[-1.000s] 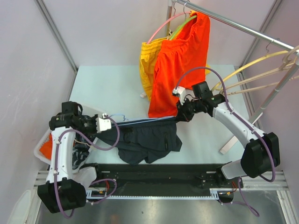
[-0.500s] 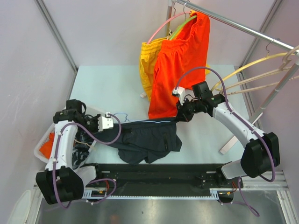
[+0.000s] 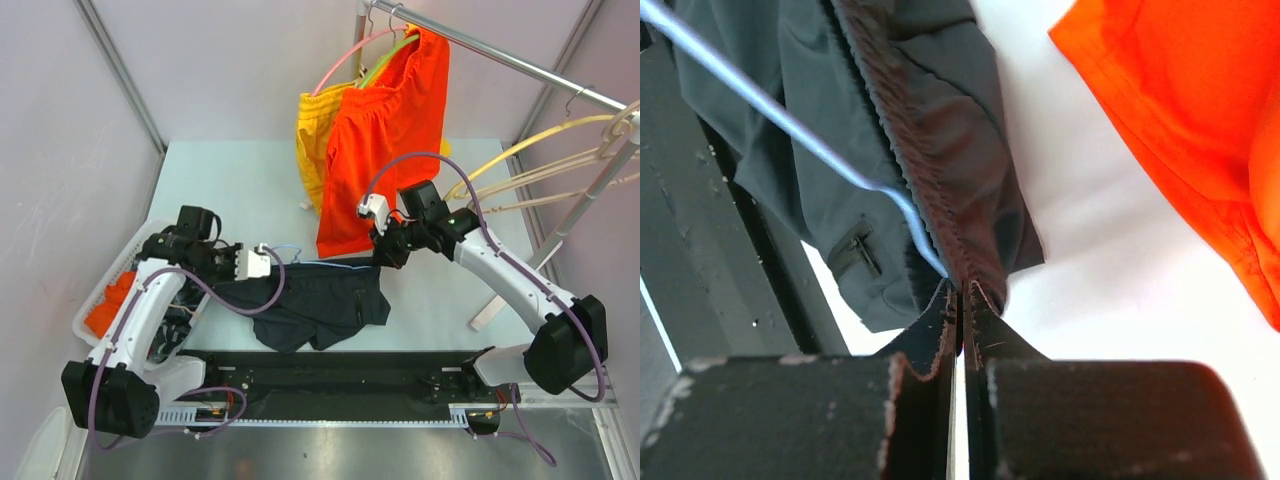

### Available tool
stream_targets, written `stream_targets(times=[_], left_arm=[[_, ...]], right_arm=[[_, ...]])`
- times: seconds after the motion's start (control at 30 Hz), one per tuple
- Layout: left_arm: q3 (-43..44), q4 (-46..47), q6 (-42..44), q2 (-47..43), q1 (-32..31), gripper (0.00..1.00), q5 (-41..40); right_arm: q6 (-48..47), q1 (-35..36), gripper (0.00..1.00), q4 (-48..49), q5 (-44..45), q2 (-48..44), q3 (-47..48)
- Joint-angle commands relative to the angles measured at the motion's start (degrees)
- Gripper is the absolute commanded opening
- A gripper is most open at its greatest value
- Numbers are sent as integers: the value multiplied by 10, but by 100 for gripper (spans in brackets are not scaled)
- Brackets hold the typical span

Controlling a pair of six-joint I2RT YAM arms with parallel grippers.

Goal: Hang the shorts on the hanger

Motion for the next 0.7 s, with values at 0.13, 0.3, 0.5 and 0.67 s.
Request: stream_targets(times=[0.13,0.3,0.5,0.67], left_arm=[[32,-7,-88,47,-9,0,-98],[27,-16,-52,39,4,0,-72],[55,-48,-23,4,-4,0,17],[56,-57,3,-8,-4,0,42]], right_arm=[[-25,15,0,-18,15,-52,7],[-35,16,0,-29,18,-55,7],[-16,37,55,10,14,-57,14],[-5,65,74,25,-14,-93,21]])
